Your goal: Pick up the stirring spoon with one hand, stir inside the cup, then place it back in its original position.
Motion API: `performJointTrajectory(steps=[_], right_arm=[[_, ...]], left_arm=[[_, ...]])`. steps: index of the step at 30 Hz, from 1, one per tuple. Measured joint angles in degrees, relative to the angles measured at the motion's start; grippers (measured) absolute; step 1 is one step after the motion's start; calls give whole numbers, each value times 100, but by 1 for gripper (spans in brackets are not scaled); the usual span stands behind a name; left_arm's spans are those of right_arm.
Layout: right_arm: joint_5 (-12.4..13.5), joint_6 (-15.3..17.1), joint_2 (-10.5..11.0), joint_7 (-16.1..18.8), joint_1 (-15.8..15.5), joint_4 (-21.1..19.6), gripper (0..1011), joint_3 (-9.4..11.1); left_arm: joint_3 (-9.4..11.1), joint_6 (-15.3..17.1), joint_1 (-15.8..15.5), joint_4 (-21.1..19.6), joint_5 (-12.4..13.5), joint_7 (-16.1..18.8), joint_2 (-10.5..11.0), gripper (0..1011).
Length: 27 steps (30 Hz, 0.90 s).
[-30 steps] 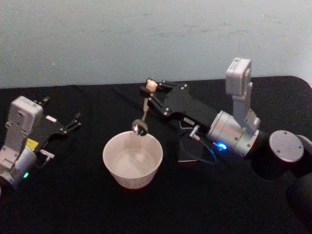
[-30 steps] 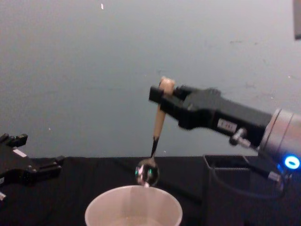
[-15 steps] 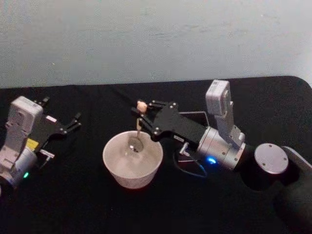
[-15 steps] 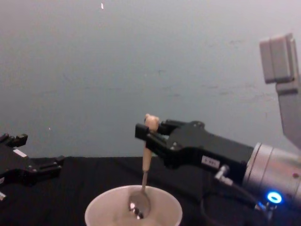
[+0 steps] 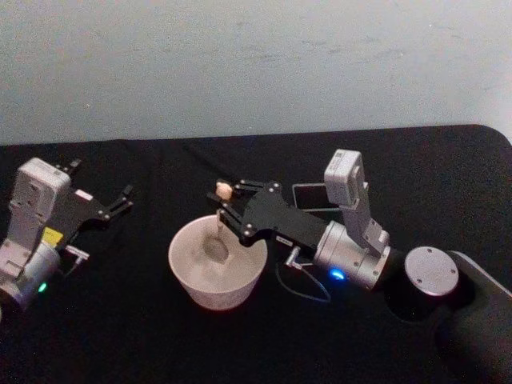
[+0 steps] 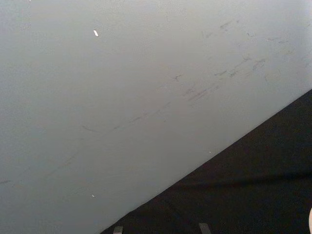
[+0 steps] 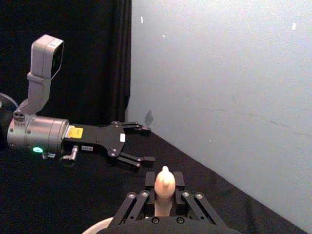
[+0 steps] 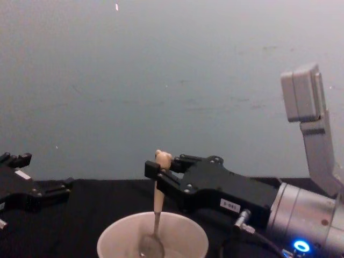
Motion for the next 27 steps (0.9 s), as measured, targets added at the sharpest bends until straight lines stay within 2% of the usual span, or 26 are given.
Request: performJointTrajectory(steps=[8,17,21,27], right_arm=[[-22,-2,116,-25,-108,-150,212,88],[127,182,460,49,-487,-733,212,185],[226,261,573,164,-648,-1006,212,139],[258,289,539,220,-696,-1098,212,4]], left_arm=[[0,0,0,0,0,0,0,1001],[0,0,0,0,0,0,0,1002],[0,0,0,0,0,0,0,1001],[0,0,0,0,0,0,0,1001]])
